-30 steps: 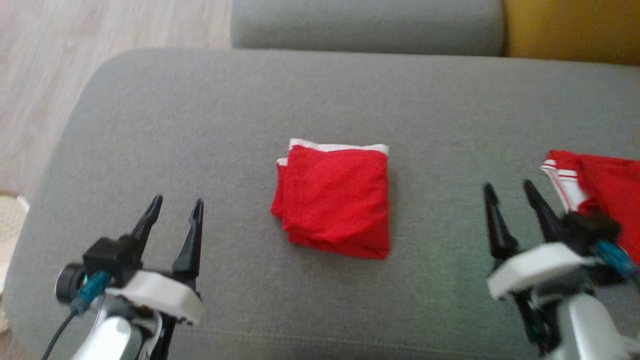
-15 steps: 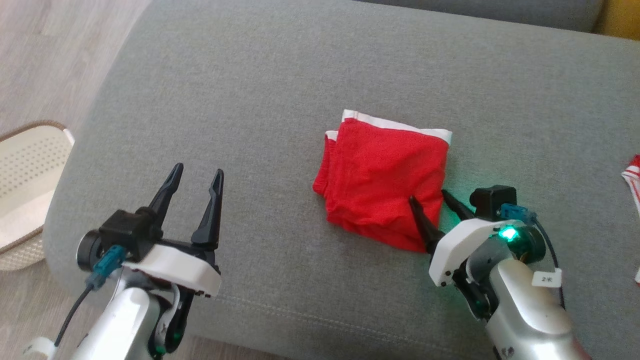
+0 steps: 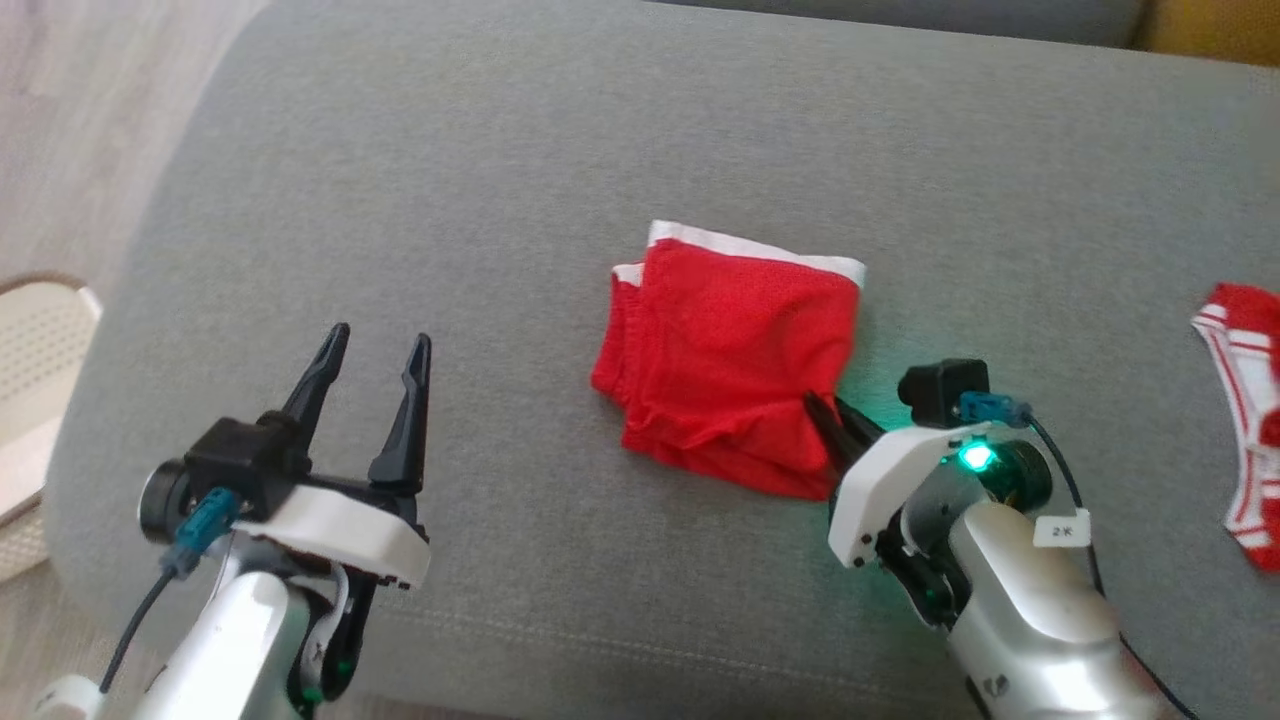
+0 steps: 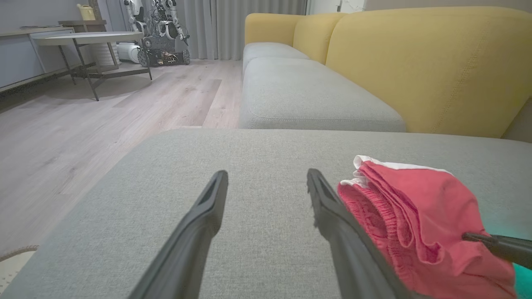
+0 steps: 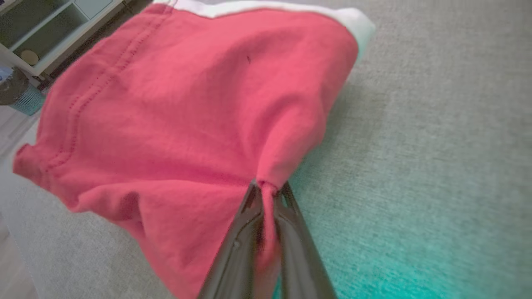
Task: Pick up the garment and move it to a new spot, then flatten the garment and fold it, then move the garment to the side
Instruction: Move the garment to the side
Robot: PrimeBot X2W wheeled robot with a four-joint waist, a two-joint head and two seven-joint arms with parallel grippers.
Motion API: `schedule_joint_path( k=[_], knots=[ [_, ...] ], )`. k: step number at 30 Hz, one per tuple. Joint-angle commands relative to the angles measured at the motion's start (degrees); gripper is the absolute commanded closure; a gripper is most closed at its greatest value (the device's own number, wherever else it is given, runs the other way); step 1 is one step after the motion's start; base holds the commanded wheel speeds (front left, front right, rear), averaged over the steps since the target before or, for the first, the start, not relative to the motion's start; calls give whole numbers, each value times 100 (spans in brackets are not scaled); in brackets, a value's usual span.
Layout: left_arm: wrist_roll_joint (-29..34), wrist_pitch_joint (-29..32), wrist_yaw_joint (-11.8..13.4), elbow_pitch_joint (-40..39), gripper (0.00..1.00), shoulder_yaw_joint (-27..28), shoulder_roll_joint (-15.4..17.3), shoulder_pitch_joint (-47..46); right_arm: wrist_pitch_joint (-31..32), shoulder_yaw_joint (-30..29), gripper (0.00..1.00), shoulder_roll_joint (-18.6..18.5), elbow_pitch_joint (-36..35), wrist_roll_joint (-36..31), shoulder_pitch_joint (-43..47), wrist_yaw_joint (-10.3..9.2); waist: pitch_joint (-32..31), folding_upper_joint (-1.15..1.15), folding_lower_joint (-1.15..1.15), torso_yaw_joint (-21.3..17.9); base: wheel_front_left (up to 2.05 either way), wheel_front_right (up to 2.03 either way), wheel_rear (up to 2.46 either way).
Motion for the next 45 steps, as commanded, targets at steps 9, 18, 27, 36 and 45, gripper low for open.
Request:
schedule_joint_path(
  k=[9,18,27,36,45],
  knots=[
    [114,-71,11,-355,0,313,261,-183,165,77,100,-129,-719,-483,-211,-5,20,0,0,-951,0,0,0],
    [157,-12,44,-593,0,322,404,-160,843,-310,100,-655,-2046,-756,335,-5,133,0,0,-1926,0,0,0],
    [231,177,25,-893,0,312,592,-340,1224,-777,100,-841,-2874,-853,475,-5,458,0,0,-2714,0,0,0],
    [336,363,-101,-1125,0,212,692,-796,1443,-1618,100,-1480,-2804,-1149,-347,-5,948,0,0,-2887,0,0,0],
    [361,365,-175,-1192,0,152,678,-1105,1568,-2371,100,-2054,-2310,-1206,-1149,-5,1333,0,0,-2761,0,0,0]
  ],
)
